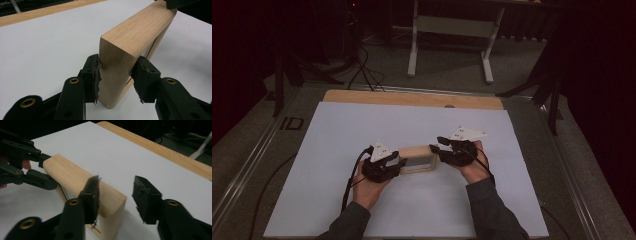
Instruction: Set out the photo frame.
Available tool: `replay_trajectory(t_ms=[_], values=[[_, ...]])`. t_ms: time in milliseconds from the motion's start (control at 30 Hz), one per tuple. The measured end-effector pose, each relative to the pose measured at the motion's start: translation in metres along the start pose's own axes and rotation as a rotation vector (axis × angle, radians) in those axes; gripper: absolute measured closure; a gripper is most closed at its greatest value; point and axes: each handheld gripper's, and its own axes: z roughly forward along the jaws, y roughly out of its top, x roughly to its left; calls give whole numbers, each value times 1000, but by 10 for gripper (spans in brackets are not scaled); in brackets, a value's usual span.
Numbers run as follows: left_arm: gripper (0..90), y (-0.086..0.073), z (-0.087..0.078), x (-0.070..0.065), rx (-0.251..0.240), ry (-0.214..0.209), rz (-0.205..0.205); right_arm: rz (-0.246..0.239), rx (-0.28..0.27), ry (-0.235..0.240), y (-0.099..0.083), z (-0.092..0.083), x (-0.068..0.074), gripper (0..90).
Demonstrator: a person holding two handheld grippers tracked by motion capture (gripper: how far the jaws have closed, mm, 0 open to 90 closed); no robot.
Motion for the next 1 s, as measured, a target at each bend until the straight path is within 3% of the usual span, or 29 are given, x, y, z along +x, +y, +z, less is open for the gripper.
replay_trajectory(t_ms=[267, 700, 1000], values=[[581, 0, 0, 0, 0, 1, 0, 4, 22, 39, -8, -1, 0, 467], [583, 1, 0, 1, 6, 3, 3, 1, 42, 99, -20, 13, 0, 384], [584, 1, 1, 0, 8, 4, 7, -1, 67, 111, -27, 24, -4, 432]])
